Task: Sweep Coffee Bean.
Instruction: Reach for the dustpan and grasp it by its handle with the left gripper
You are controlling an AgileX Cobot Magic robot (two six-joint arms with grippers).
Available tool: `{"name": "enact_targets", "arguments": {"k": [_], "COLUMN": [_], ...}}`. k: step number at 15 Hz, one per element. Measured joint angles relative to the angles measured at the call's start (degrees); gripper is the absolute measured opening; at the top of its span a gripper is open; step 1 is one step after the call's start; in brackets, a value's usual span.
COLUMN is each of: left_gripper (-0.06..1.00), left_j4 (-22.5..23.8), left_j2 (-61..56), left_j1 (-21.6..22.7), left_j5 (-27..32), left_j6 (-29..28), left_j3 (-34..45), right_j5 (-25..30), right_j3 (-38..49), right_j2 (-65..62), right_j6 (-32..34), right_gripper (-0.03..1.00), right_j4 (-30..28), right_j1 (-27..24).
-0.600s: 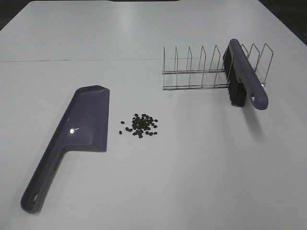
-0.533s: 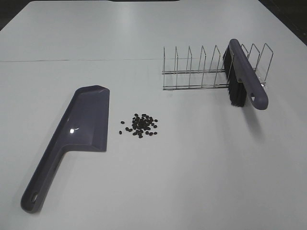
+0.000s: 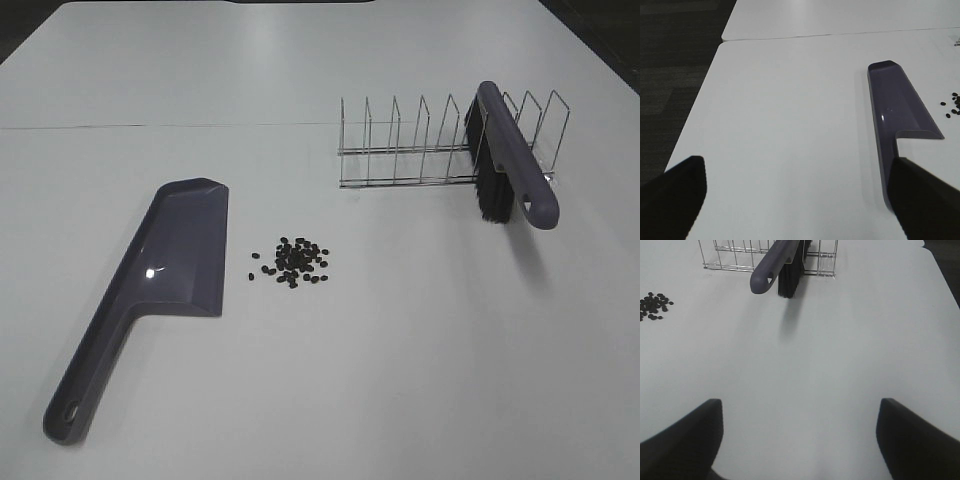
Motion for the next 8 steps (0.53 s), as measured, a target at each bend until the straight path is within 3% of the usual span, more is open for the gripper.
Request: {"name": "enact_targets", "arguments": {"k": [8], "left_gripper": [0.9], "left_j4": [0.29], "left_j2": [0.0], "left_j1": [0.0], "left_j5": [0.0], "left_j6": [-2.92], "left_j3": [0.0], "right_j5": [0.0], "right_j3": [0.0], "right_j2": [0.0], "right_j6": [0.0], "right_gripper": [0.74], "right_j4": [0.0], "right_j1": [0.0]}}
